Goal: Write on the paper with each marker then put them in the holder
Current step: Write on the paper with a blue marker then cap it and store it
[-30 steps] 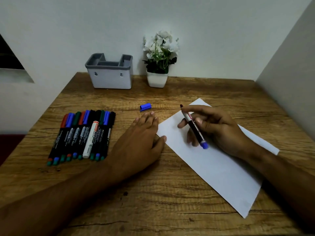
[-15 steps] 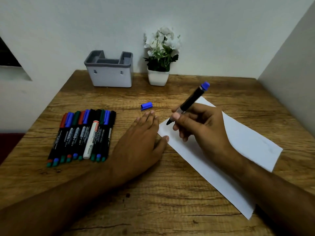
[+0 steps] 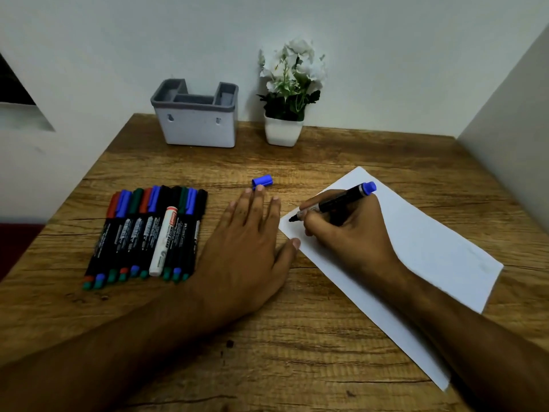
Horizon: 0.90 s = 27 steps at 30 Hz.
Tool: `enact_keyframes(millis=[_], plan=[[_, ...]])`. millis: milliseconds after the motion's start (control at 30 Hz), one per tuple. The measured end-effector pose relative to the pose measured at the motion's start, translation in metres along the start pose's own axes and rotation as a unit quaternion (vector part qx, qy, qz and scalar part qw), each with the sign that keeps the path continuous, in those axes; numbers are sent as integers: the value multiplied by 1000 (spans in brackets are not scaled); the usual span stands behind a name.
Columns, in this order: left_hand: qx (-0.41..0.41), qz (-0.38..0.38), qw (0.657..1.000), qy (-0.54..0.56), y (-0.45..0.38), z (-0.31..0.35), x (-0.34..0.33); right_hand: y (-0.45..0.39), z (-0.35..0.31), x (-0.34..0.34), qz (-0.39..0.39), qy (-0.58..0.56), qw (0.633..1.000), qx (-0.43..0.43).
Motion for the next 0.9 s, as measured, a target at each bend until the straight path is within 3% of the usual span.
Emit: enact_keyframes(millis=[367, 900], plan=[[9, -5, 1000, -15, -1, 0, -2, 0, -4, -8, -40, 44, 998, 14], [3, 17, 1000, -13, -1, 1, -1, 0, -8, -6, -28, 42, 998, 30]])
Point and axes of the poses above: each hand's wrist, its own y-axis away from the middle knuckle, its own x-axis out of the back of the hand, z = x × y, the point moved 8 cm from there along -y, towards the middle knuckle, and after that the axes turned 6 degrees about x, right-handed, at the moved point
